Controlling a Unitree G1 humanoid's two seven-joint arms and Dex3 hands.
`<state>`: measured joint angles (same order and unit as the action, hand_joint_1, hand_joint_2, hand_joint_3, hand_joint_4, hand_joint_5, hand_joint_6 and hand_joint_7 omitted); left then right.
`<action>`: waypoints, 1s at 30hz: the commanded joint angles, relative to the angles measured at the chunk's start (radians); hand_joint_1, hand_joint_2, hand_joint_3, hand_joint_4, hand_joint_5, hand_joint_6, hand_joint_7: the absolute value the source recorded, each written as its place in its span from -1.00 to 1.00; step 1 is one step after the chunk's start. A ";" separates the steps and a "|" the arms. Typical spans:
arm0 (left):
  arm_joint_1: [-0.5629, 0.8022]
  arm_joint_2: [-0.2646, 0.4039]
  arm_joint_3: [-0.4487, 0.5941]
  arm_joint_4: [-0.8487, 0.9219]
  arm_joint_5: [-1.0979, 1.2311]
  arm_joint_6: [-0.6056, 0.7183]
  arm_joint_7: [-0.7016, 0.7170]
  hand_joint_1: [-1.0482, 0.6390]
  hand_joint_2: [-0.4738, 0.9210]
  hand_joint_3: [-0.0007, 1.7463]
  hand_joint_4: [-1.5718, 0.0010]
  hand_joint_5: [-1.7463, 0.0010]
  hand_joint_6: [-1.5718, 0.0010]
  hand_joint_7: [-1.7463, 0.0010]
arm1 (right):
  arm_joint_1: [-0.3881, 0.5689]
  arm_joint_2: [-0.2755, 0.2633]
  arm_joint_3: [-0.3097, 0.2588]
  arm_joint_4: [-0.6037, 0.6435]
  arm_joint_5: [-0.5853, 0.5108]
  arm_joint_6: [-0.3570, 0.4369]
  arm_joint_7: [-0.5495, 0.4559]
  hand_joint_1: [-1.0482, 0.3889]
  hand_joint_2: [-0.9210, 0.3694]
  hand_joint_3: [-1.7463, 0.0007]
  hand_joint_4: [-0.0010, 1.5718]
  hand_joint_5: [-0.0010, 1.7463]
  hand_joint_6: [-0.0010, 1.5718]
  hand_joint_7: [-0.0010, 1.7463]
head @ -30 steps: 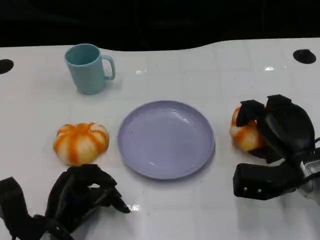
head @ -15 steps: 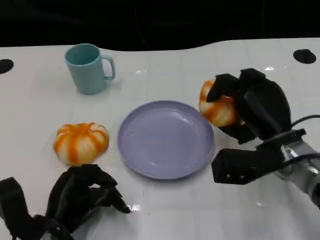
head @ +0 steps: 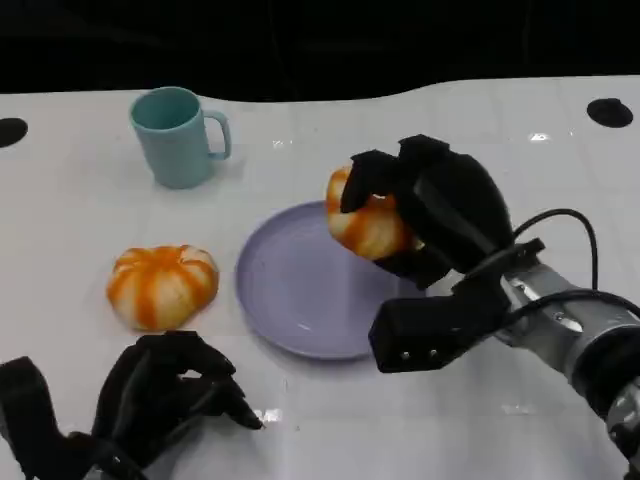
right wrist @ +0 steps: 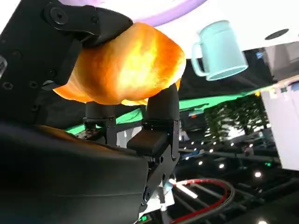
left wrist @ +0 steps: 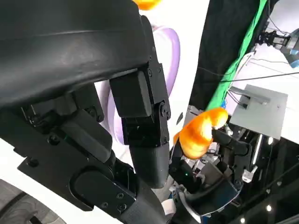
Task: Grasp the bread from the table and place it into the plate.
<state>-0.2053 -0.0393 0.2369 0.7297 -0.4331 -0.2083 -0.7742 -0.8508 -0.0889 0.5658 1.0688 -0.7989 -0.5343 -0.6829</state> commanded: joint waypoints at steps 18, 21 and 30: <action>0.030 0.003 -0.005 -0.037 0.001 -0.001 0.008 -1.00 0.54 -1.00 -1.00 0.31 -1.00 0.57 | -0.068 0.084 0.004 0.129 0.049 0.061 0.239 0.07 -0.68 0.49 -0.01 0.17 0.13 -0.66; 0.030 0.002 -0.005 -0.039 -0.002 0.002 0.008 -1.00 0.54 -1.00 -1.00 0.31 -1.00 0.57 | -0.066 0.088 -0.006 0.130 0.069 0.091 0.314 -0.08 -0.93 0.81 -0.23 -0.42 -0.10 -0.95; 0.027 0.005 -0.004 -0.032 -0.002 -0.001 0.000 -1.00 0.54 -1.00 -1.00 0.32 -1.00 0.58 | -0.055 0.076 -0.021 0.100 0.106 0.131 0.474 -0.59 -1.00 0.63 -0.86 -0.79 -0.83 -1.00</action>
<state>-0.1834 -0.0480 0.2292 0.6969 -0.4339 -0.2060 -0.7739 -0.9006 0.0030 0.5568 1.1845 -0.7128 -0.4126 -0.2375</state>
